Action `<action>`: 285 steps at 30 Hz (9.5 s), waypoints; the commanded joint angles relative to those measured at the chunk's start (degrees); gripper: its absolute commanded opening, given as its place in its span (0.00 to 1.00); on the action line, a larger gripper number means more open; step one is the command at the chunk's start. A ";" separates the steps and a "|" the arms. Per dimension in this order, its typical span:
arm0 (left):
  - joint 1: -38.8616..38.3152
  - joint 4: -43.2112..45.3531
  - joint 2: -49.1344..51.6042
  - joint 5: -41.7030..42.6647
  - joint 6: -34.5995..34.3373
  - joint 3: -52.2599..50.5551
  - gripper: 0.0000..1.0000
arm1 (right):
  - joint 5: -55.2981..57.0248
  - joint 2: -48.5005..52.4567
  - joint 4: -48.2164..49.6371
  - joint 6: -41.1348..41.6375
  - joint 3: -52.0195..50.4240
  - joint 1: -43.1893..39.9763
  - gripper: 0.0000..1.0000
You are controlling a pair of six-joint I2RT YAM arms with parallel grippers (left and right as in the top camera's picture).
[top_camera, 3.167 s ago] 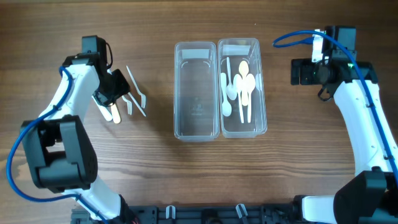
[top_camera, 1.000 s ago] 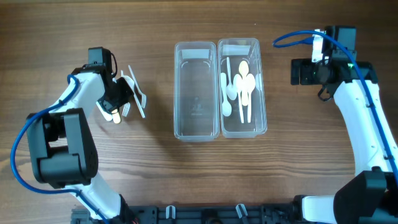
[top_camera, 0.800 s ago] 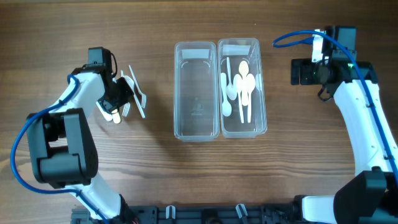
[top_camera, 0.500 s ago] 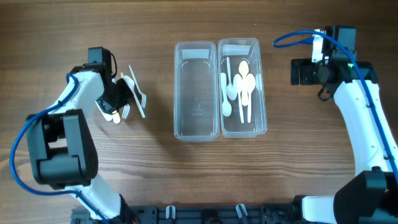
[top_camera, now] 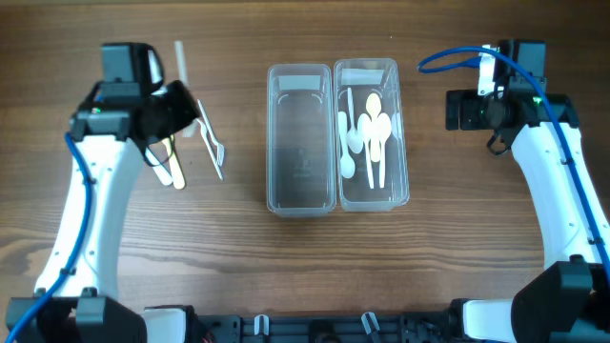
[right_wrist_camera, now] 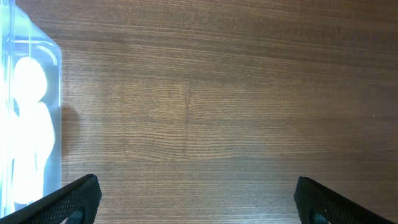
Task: Pack container
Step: 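Carry the white fork into the left container and release it, then return the left gripper to the forks and grasp a bent white fork, then place the bent white fork into the left container and release, then move the left gripper to the white spork and grasp it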
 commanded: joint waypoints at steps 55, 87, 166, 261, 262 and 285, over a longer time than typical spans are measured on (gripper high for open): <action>-2.21 -1.33 13.00 -14.19 -4.17 1.62 0.32 | 1.14 -0.81 0.00 -0.50 1.01 -0.13 1.00; 0.72 8.11 27.82 -8.50 1.88 1.60 0.28 | 1.16 -0.81 0.00 -0.50 1.01 -0.13 1.00; -10.45 -1.46 7.82 2.97 -2.01 7.15 0.49 | 1.14 -0.81 0.00 -0.52 1.01 -0.13 1.00; -2.45 0.35 12.63 -5.14 -19.34 2.12 0.54 | 1.14 -0.81 0.00 -0.55 1.01 -0.13 1.00; -2.62 0.15 13.05 -5.14 -19.34 2.12 0.57 | 1.14 -0.81 0.00 -0.50 1.01 -0.13 1.00; -6.91 2.99 27.71 -7.15 -19.37 2.01 0.60 | 1.14 -0.81 0.00 -0.50 1.01 -0.13 1.00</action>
